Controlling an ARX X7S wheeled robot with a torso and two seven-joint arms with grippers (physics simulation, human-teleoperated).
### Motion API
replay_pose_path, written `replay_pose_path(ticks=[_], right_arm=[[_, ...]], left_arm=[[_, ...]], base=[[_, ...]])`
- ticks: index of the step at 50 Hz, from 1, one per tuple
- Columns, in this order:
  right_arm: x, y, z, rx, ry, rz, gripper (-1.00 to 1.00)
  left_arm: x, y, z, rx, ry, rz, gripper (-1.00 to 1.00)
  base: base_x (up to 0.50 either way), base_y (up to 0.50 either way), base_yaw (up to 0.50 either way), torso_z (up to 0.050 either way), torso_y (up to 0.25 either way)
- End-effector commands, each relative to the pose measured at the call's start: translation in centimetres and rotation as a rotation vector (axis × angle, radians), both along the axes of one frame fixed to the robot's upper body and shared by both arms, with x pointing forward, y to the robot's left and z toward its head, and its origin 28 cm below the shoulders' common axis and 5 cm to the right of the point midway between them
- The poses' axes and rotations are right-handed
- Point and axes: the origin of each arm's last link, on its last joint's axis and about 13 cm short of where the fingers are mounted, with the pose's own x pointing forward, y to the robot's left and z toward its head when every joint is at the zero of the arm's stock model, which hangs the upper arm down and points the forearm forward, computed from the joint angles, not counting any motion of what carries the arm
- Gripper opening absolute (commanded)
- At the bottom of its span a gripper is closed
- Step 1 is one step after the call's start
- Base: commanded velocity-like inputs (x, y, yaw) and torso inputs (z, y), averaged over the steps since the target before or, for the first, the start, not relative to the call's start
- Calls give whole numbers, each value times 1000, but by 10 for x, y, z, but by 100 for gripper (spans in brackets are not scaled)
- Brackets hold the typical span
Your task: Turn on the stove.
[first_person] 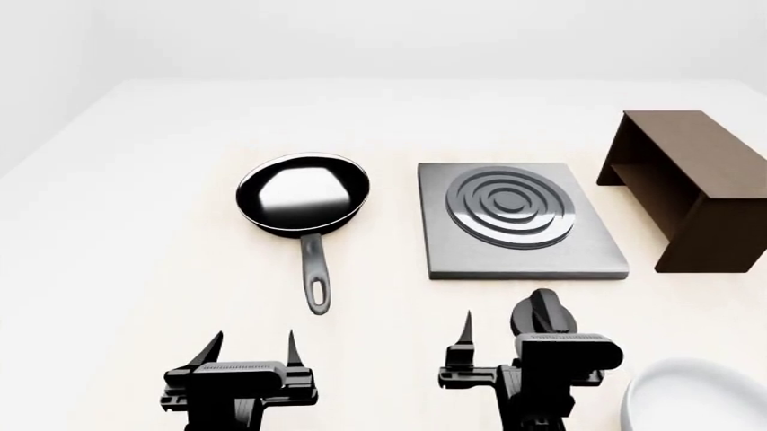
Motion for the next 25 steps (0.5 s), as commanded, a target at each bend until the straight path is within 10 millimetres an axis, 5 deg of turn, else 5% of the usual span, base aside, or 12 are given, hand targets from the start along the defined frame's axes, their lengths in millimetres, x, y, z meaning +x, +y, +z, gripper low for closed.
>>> replay_pose_path(ticks=[1, 25], right_arm=[[7, -2, -5, 32, 100, -29, 100], [23, -5, -11, 69, 195, -78, 100]], left_arm=[[0, 0, 0, 3, 2, 1, 100], [0, 0, -2, 6, 9, 6, 100]], base=[[0, 0, 0, 0, 0], [0, 0, 0, 0, 0]])
